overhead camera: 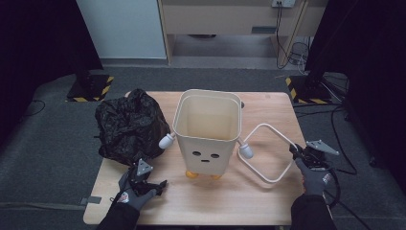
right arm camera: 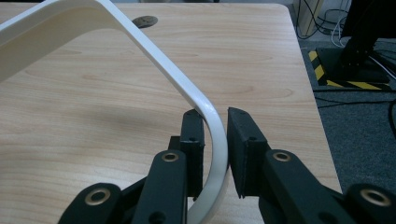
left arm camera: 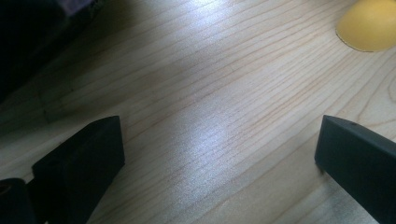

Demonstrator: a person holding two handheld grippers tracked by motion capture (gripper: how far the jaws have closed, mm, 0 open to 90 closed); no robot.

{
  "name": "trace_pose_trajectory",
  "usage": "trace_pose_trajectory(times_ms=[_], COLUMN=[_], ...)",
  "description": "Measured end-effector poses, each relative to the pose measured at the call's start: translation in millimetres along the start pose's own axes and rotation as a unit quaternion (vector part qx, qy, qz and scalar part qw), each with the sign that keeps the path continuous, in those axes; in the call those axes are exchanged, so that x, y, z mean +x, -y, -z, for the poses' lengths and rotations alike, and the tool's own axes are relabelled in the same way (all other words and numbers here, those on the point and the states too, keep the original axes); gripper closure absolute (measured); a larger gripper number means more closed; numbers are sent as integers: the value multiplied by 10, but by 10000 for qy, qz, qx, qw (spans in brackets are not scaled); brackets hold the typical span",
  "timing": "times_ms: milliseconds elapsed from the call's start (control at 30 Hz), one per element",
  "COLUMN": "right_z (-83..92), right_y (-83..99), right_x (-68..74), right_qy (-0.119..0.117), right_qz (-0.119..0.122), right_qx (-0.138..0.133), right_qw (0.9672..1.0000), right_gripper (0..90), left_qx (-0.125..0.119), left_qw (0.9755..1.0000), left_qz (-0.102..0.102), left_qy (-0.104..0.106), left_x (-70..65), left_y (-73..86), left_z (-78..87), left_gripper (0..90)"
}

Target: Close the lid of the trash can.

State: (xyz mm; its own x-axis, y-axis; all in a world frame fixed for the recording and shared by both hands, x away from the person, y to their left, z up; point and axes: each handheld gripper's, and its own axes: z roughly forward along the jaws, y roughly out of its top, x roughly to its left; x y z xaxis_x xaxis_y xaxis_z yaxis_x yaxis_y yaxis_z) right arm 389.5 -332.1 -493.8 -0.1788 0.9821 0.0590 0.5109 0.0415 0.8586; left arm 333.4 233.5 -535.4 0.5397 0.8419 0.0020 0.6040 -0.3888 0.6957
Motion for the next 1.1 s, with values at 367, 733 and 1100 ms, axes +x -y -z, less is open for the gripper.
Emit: trace_pose_trajectory(times_ms=[367, 733, 1100], right_z=[27, 58, 95], right_y=[-130, -231, -356], right_x=[37, 82, 181], right_qy=[283, 416, 543], right_qz=[-158, -270, -272], right_qx=[-401, -770, -1146], right_qw=[9987, 9958, 9916], right_gripper=[773, 772, 769], left_qx=[-8, -6, -7], left_qw=[10000, 10000, 10000], left_qz=[-21, -13, -13], left_qy=[16, 20, -1], left_x=[-12, -13, -16], left_y=[-2, -2, -2], left_z=[-5, -6, -5], left_gripper=[0, 0, 0])
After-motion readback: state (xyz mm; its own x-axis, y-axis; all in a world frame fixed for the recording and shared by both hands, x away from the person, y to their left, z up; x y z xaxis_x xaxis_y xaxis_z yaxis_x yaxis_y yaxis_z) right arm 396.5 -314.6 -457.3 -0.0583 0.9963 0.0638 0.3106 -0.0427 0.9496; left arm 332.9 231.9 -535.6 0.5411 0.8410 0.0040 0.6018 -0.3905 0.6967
